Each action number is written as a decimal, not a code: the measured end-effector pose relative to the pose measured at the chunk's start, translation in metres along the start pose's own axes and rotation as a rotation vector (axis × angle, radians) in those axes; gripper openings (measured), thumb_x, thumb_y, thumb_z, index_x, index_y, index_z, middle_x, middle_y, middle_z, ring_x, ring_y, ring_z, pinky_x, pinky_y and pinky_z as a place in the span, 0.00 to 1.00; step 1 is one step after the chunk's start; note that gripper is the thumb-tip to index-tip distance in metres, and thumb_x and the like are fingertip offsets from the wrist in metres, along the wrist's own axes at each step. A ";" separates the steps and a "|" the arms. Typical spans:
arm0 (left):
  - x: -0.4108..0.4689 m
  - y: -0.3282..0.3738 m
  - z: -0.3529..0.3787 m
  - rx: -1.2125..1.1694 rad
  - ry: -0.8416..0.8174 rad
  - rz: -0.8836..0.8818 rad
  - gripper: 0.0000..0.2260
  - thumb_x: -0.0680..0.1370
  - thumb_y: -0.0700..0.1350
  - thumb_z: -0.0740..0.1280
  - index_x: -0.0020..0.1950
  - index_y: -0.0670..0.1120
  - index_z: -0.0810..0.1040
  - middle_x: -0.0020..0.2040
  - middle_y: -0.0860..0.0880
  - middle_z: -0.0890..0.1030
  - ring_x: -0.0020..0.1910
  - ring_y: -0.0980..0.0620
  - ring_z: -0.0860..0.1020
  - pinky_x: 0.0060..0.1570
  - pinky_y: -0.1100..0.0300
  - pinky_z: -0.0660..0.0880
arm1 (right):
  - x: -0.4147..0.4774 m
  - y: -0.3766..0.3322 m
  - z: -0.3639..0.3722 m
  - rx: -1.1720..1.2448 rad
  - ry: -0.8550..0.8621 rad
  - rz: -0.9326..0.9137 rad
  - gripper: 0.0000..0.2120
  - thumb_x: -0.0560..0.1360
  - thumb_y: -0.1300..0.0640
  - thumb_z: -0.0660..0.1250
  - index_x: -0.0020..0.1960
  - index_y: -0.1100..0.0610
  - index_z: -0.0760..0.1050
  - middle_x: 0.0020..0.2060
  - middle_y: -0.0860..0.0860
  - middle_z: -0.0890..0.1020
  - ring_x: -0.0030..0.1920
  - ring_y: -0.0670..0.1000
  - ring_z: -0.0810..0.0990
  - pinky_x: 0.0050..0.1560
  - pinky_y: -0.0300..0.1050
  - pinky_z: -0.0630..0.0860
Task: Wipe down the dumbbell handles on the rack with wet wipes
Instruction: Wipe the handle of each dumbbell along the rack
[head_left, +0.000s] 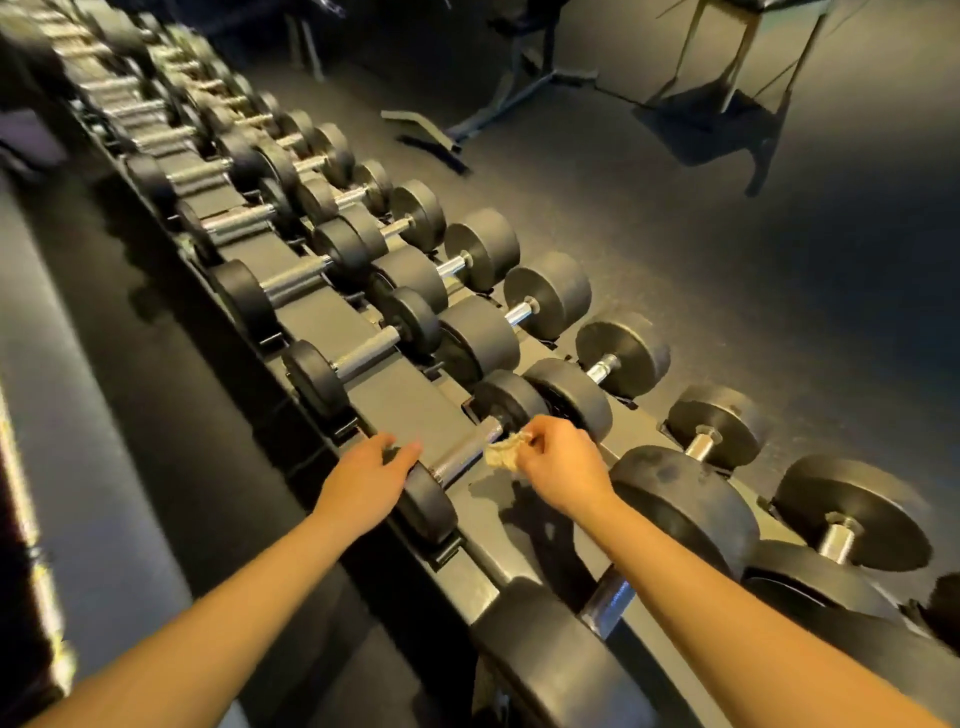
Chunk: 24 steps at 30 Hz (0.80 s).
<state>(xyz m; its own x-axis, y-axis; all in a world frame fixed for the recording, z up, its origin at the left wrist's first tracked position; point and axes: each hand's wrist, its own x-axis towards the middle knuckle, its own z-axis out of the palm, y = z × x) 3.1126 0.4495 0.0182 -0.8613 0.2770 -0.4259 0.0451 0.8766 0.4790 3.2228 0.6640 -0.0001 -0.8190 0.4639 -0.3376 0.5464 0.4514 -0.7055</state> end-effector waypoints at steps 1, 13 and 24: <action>0.002 0.002 0.007 -0.080 0.005 -0.057 0.18 0.85 0.59 0.59 0.64 0.48 0.78 0.61 0.47 0.79 0.66 0.44 0.76 0.61 0.53 0.70 | 0.007 -0.003 0.004 -0.030 0.007 -0.055 0.04 0.78 0.52 0.66 0.47 0.49 0.79 0.37 0.47 0.82 0.40 0.50 0.81 0.44 0.53 0.82; 0.015 0.002 0.044 0.011 0.301 -0.172 0.16 0.85 0.41 0.54 0.66 0.44 0.79 0.65 0.43 0.79 0.62 0.43 0.77 0.59 0.52 0.73 | 0.029 -0.015 0.068 -0.388 -0.106 -1.010 0.11 0.71 0.59 0.72 0.53 0.55 0.82 0.47 0.51 0.78 0.50 0.53 0.73 0.50 0.47 0.66; 0.016 -0.005 0.053 -0.026 0.360 -0.179 0.15 0.87 0.44 0.54 0.66 0.48 0.79 0.66 0.46 0.78 0.64 0.47 0.75 0.56 0.58 0.66 | 0.062 -0.024 0.065 -0.345 -0.200 -0.762 0.07 0.79 0.55 0.66 0.48 0.54 0.82 0.41 0.51 0.83 0.45 0.53 0.80 0.54 0.53 0.77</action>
<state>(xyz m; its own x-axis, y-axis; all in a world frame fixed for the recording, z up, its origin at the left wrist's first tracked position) 3.1255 0.4703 -0.0311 -0.9768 -0.0387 -0.2107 -0.1306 0.8871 0.4427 3.1476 0.6319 -0.0445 -0.9818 -0.1882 0.0256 -0.1694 0.8065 -0.5665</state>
